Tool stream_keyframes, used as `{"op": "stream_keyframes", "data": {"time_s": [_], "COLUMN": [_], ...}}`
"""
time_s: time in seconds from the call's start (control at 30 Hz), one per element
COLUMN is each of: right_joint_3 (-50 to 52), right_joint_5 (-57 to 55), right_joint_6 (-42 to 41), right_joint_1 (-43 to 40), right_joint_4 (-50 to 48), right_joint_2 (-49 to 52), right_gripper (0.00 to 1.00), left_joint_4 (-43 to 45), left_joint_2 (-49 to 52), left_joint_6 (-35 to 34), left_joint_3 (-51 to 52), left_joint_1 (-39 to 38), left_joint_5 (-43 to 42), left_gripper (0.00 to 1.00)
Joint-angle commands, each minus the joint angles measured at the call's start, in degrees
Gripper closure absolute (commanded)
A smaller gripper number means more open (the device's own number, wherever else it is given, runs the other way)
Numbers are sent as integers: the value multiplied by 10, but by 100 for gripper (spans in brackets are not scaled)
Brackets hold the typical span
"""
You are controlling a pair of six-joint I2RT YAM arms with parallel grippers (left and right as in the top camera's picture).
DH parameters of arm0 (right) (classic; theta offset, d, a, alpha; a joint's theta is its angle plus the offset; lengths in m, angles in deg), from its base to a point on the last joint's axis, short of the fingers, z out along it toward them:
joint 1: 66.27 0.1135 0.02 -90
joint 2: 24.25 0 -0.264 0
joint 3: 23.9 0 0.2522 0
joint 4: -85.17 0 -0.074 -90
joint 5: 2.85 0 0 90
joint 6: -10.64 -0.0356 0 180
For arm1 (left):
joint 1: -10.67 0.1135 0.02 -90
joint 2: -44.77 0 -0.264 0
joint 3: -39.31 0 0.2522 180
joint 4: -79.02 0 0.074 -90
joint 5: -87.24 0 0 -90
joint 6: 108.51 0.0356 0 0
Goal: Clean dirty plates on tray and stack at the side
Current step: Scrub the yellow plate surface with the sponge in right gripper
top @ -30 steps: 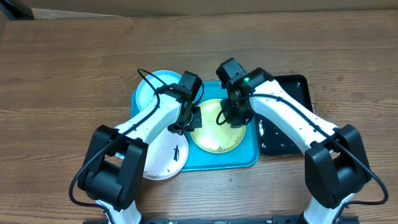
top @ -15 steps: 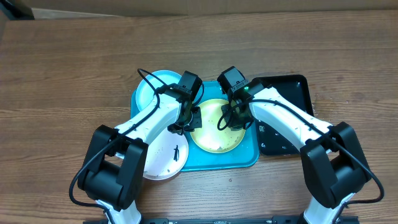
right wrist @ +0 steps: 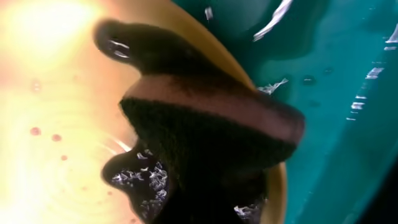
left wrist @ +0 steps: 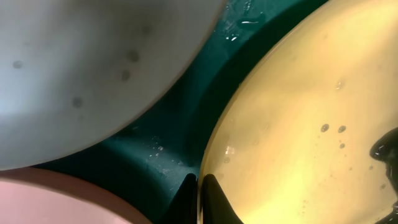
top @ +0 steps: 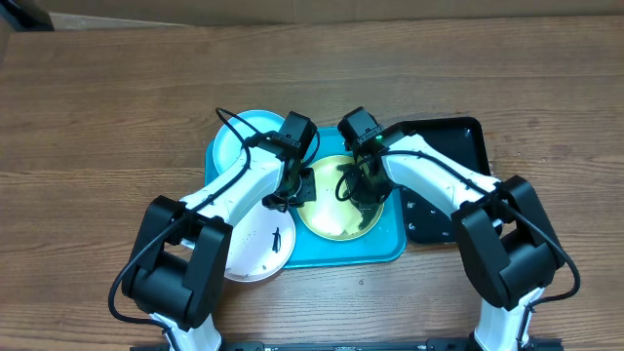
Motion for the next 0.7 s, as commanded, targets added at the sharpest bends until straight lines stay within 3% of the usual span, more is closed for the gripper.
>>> {"op": "stream_keyframes", "data": {"time_s": [0.0, 0.13, 0.37, 0.53, 0.67], "right_joint_3": [7, 7, -31, -99, -129], "right_joint_5": [204, 348, 445, 428, 351], "right_joint_6": [27, 72, 124, 146, 146], "right_joint_1": [3, 7, -24, -84, -137], "right_joint_4": [-7, -10, 14, 85, 145], "right_joint_2": [37, 37, 28, -3, -38], "right_gripper": [96, 96, 96, 96, 96], "left_joint_4": [-3, -3, -3, -5, -5], "left_joint_2": [9, 9, 9, 9, 9], "left_joint_6": [1, 1, 2, 1, 1], "left_joint_3": [2, 2, 2, 2, 2], "left_joint_1": [0, 0, 0, 0, 0], "left_joint_5": [3, 3, 3, 3, 3], "left_gripper": [96, 96, 96, 96, 96]}}
